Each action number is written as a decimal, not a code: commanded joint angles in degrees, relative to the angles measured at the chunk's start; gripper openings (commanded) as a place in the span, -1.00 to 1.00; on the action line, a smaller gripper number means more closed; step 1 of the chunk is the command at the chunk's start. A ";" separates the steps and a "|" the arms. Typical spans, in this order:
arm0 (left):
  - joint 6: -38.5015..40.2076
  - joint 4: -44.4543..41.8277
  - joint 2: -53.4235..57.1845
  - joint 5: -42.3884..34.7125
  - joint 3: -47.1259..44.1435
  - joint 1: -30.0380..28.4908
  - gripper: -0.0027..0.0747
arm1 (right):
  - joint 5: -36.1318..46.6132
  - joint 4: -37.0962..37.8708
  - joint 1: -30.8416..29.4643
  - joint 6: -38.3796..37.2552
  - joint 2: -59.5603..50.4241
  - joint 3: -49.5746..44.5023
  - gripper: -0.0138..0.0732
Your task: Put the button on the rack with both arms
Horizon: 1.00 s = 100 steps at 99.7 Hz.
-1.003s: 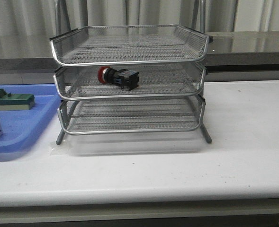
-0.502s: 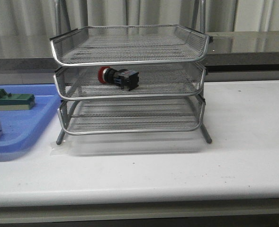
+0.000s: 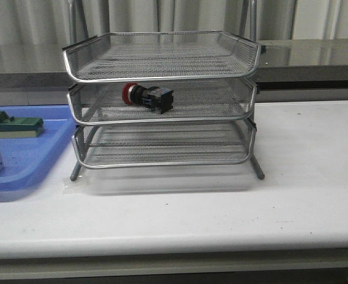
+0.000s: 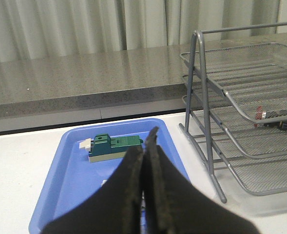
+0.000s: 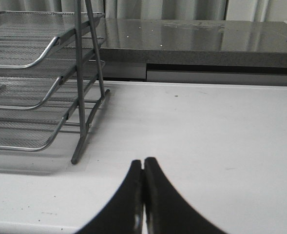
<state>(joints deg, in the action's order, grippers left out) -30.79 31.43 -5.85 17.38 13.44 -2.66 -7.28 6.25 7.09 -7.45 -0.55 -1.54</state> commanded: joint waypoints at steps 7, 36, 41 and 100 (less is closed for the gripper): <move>0.46 1.17 -0.65 -4.21 1.54 0.09 -0.98 | 5.02 0.39 -0.44 -0.07 -0.92 -0.09 -0.84; 0.46 1.17 -0.65 -4.21 1.54 0.09 -0.98 | 5.02 0.39 -0.44 -0.07 -0.92 -0.09 -0.84; 0.46 1.17 -0.65 -4.21 1.54 0.09 -0.98 | 5.02 0.39 -0.44 -0.07 -0.92 -0.09 -0.84; 25.49 -23.07 0.64 -6.44 -0.27 0.09 -0.98 | 5.02 0.39 -0.44 -0.07 -0.92 -0.09 -0.84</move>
<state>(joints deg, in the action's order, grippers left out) -17.98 18.12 -5.38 15.91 12.65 -2.66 -7.28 6.25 7.09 -7.45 -0.55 -1.54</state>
